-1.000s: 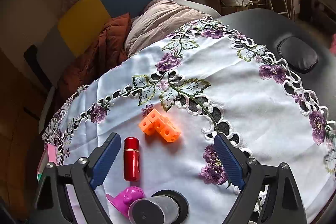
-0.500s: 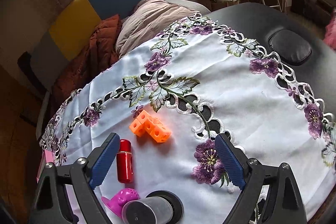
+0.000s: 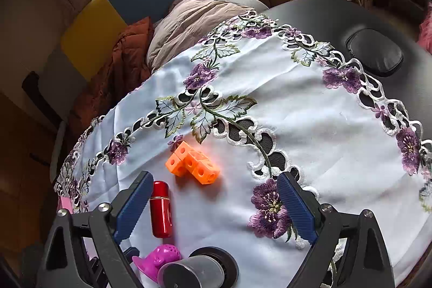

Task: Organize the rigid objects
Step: 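Grasp the magenta cup with the left gripper while the right gripper grasps the orange cube stack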

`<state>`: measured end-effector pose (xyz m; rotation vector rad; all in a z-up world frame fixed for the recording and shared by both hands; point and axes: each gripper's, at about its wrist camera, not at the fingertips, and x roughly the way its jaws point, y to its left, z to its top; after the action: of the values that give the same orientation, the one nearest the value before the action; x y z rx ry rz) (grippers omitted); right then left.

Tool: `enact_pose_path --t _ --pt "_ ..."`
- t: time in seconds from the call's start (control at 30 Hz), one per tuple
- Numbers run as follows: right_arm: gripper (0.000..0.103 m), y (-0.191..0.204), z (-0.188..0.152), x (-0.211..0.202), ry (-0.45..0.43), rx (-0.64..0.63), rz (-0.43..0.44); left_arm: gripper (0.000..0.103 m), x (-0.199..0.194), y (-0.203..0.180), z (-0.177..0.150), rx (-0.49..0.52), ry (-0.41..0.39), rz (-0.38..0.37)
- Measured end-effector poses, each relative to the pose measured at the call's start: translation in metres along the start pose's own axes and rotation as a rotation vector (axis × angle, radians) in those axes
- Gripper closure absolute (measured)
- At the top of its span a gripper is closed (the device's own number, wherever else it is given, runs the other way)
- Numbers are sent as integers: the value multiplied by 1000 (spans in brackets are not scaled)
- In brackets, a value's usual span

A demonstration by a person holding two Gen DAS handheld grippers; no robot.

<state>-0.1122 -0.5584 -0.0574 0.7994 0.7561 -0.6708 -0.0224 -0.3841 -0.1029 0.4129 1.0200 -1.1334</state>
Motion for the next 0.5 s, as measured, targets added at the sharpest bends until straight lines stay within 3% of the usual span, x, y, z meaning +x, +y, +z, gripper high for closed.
enact_pose_path --t 0.13,0.27,0.37,0.5 --pt "10 0 0 3 5 -15 -22 46 0 6 -6 -25 -15 -40" --pt "10 -3 1 2 -3 -4 -36 46 -17 12 -24 -47 -43 -17" --pt "10 -12 3 0 -14 34 -56 46 -36 14 -45 -39 -73 63" --pt "10 -22 4 -1 -12 84 -60 46 -50 23 -75 -58 -97 107"
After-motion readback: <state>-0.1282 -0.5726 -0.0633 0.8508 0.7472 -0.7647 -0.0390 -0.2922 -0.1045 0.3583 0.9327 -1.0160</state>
